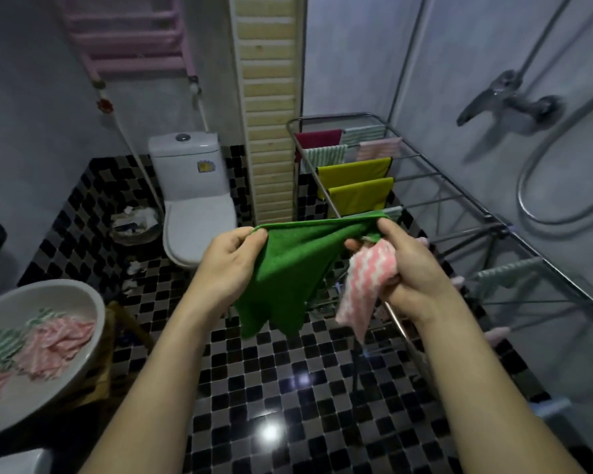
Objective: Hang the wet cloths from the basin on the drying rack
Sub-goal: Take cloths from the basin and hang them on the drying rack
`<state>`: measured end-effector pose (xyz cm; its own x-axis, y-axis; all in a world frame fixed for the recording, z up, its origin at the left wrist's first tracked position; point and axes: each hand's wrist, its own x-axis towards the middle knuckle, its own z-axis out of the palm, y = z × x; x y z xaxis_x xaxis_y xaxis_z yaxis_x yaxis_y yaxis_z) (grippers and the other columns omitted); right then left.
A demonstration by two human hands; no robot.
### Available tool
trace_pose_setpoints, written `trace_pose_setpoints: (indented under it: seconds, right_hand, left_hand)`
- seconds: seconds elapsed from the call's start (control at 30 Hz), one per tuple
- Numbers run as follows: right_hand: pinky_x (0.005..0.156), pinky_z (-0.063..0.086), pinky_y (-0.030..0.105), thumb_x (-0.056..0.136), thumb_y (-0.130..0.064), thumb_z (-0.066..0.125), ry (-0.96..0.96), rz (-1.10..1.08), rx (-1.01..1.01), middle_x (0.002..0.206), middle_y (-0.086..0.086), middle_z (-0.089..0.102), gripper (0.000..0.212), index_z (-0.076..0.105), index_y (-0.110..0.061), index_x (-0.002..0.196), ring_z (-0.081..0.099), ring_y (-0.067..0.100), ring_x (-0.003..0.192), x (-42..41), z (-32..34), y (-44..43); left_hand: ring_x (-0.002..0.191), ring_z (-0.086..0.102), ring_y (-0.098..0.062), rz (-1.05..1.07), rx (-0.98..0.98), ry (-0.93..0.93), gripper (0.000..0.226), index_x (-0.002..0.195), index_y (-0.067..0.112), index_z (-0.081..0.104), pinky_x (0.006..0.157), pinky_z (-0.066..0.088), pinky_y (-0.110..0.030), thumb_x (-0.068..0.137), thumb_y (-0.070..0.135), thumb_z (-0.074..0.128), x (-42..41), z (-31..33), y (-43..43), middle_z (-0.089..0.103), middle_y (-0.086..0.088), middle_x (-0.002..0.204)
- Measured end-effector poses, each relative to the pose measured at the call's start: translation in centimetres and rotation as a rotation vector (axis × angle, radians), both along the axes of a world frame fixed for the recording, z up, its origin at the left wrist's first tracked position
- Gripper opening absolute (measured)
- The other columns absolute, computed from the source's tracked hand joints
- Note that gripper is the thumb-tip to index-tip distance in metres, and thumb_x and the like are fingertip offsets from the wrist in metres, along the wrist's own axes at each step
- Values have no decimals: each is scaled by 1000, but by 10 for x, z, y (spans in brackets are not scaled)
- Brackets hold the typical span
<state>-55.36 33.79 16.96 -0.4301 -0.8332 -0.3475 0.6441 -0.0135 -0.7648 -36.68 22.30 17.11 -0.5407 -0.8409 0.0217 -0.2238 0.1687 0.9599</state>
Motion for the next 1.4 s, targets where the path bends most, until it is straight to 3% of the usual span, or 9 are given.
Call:
trace_pose_setpoints:
  seconds: [0.1,0.17,0.33,0.47,0.6,0.77,0.93,1.13,1.4]
  right_hand:
    - [91,54,41,94,-34,51,-50,49,-96,101,19,65,42,58,-4,121,65,27,100,-7,3,6]
    - [102,45,49,87,-39,54,-3,79,-135,109,19,63,49,58,-6,122,59,32,111,-24,9,23]
    - [75,58,33,80,-37,50,139,64,-253,78,6,73,34,76,-17,71,71,18,77,-80,20,87]
    - [83,57,36,79,-37,61,214,151,-262,98,10,74,32,77,-14,92,70,22,93,-105,16,135]
    - [88,54,39,71,-32,79,369,281,-170,115,16,68,58,60,-3,118,65,29,106,-115,4,177]
    - [83,55,32,82,-12,64,517,133,-144,106,13,72,29,64,-3,110,69,25,100,-126,13,220]
    - [91,54,39,91,-6,58,564,-216,-40,111,21,68,28,60,6,117,68,30,100,-151,11,239]
    - [92,53,41,87,-4,60,733,-393,206,99,10,69,15,67,-15,96,66,25,97,-211,-2,262]
    - [75,56,30,81,12,55,673,-460,412,87,10,69,27,66,-12,87,67,23,79,-264,-32,287]
  left_hand:
    - [83,72,-18,-209,188,112,31,95,23,72,71,58,-29,94,43,49,-12,10,16,76,-2,90]
    - [91,72,-22,-439,175,-11,30,105,26,70,77,58,-33,83,45,61,-34,14,38,74,-3,99]
    - [83,72,-19,-556,101,-13,14,96,13,73,75,58,-31,89,17,62,-99,25,100,75,-6,89]
    - [81,71,-18,-550,257,181,21,93,16,67,74,59,-31,95,24,48,-133,34,133,74,-2,85]
    - [73,71,-18,-538,331,295,23,94,10,63,66,60,-31,100,21,44,-169,41,166,73,-3,78]
    - [71,70,-17,-499,401,347,20,93,11,63,66,60,-30,100,19,46,-202,38,204,73,-4,77]
    - [88,70,-24,-477,305,255,18,97,16,65,82,58,-36,100,22,48,-230,27,212,72,-8,93]
    - [66,69,-11,-604,245,129,24,96,16,63,59,57,-25,103,20,40,-270,12,228,71,0,73]
    - [92,69,-29,-658,181,-5,25,105,15,63,84,57,-42,103,22,40,-324,-26,248,70,-16,102]
